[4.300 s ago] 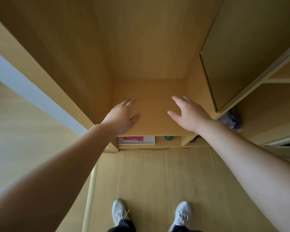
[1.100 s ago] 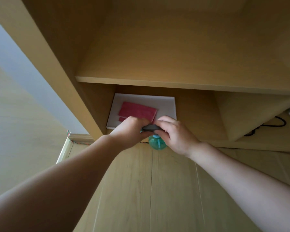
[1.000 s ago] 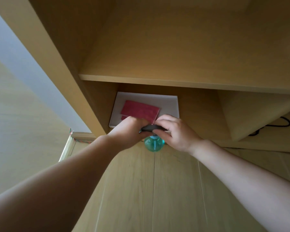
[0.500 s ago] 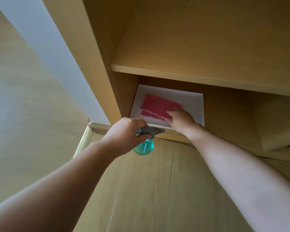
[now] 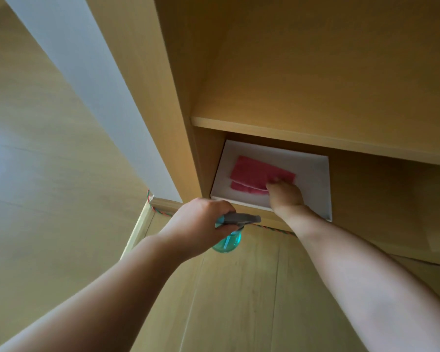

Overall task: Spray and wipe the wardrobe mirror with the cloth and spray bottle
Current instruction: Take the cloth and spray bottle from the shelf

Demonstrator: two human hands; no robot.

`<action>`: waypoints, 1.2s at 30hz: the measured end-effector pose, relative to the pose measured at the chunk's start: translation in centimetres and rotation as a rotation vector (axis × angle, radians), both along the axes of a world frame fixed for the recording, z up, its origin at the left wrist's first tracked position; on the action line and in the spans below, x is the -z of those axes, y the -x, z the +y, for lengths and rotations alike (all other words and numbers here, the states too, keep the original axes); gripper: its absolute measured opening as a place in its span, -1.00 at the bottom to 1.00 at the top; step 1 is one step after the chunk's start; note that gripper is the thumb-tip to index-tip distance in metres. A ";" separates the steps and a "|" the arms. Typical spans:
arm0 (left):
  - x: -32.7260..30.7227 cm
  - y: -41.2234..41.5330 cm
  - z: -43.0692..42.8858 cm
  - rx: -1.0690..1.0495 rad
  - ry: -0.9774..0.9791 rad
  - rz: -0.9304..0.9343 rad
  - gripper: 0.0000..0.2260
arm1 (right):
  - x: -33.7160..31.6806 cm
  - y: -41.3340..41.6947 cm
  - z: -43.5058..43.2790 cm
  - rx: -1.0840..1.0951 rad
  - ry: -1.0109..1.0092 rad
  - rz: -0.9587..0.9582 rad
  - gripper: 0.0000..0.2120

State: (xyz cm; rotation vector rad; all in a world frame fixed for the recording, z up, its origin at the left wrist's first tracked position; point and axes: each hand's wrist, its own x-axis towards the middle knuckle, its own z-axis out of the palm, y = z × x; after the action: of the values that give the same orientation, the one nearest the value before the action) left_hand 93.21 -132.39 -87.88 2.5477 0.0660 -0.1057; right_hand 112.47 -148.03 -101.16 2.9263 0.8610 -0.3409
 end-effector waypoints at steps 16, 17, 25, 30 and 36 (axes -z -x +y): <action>-1.4 -1.9 -3.9 0.179 0.005 -0.097 -0.84 | -7.8 7.7 -6.3 -0.016 -1.002 0.145 -0.83; -1.7 -2.1 -4.2 0.204 -0.009 -0.106 -0.84 | -8.6 8.2 -6.7 -0.026 -1.028 0.215 -0.84; -6.0 -3.3 -6.6 0.369 0.075 -0.099 -0.78 | -15.3 9.6 -10.3 -0.118 -1.157 0.260 -0.83; -9.3 -4.1 -8.0 0.339 0.199 -0.086 -0.81 | -19.5 10.1 -11.6 -0.119 -1.283 0.233 -0.79; -13.9 -5.3 -9.4 0.357 0.225 -0.198 -0.80 | -24.1 9.4 -12.6 -0.060 -1.449 0.262 -0.83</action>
State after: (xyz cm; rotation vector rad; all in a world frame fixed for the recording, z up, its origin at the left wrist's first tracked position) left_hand 98.50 -141.78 -73.95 2.3062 -0.4528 0.0027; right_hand 103.11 -160.59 -77.10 4.1318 1.8157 -0.0582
